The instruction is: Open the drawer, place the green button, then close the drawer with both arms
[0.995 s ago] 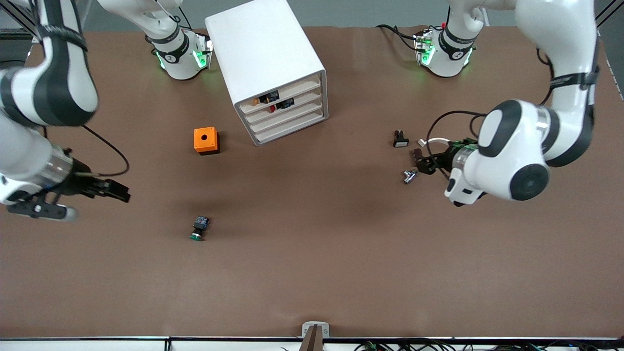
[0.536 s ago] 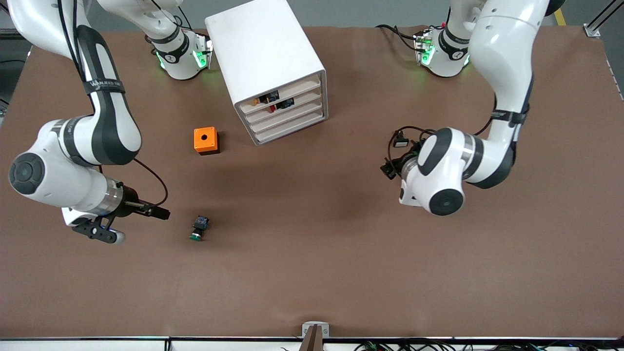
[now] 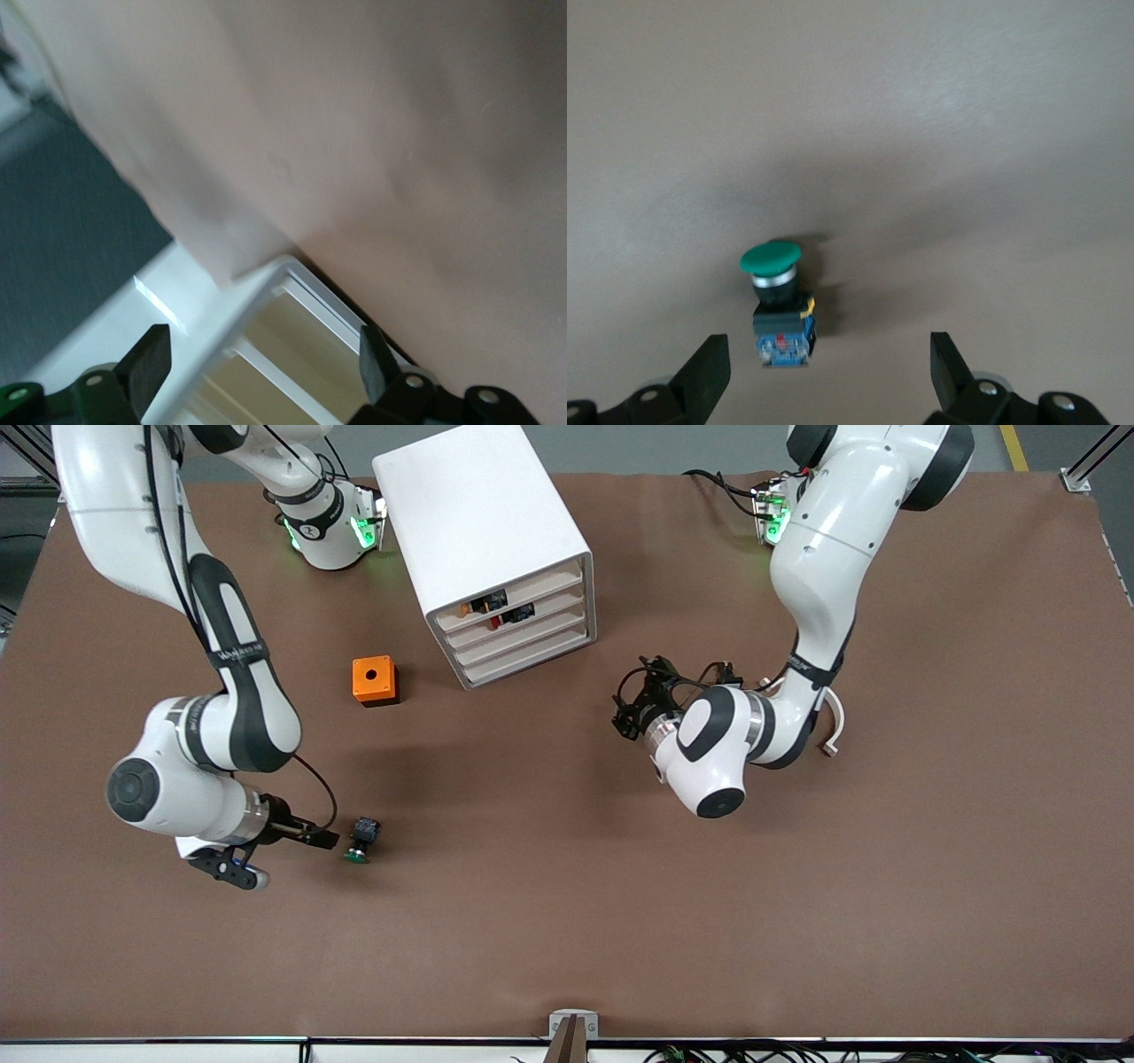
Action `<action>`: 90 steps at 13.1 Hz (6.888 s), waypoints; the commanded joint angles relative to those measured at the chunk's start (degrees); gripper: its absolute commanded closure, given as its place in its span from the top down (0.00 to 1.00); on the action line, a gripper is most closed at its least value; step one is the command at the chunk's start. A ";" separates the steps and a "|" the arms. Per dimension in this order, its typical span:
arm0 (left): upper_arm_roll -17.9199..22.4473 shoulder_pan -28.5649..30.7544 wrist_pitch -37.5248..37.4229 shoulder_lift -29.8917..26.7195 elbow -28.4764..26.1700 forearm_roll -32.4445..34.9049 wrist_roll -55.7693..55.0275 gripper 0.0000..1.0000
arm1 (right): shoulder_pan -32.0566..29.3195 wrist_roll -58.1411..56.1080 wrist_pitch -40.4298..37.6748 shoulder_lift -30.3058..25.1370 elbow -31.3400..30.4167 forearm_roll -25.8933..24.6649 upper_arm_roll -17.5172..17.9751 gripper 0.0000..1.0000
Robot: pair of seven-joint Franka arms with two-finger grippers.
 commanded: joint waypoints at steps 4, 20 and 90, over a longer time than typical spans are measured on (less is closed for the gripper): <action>0.35 -2.68 -0.42 5.24 1.73 -13.06 -22.24 0.89 | 3.24 1.19 1.81 3.50 0.89 1.41 0.06 1.00; 0.35 -10.95 -0.42 6.56 1.82 -18.25 -41.79 0.20 | 3.77 1.36 1.29 5.97 1.32 1.50 -0.02 0.10; -1.15 -17.71 35.97 -9.08 -6.61 26.40 30.38 1.00 | -6.59 -14.99 -29.57 -40.96 -1.74 -16.43 4.28 1.00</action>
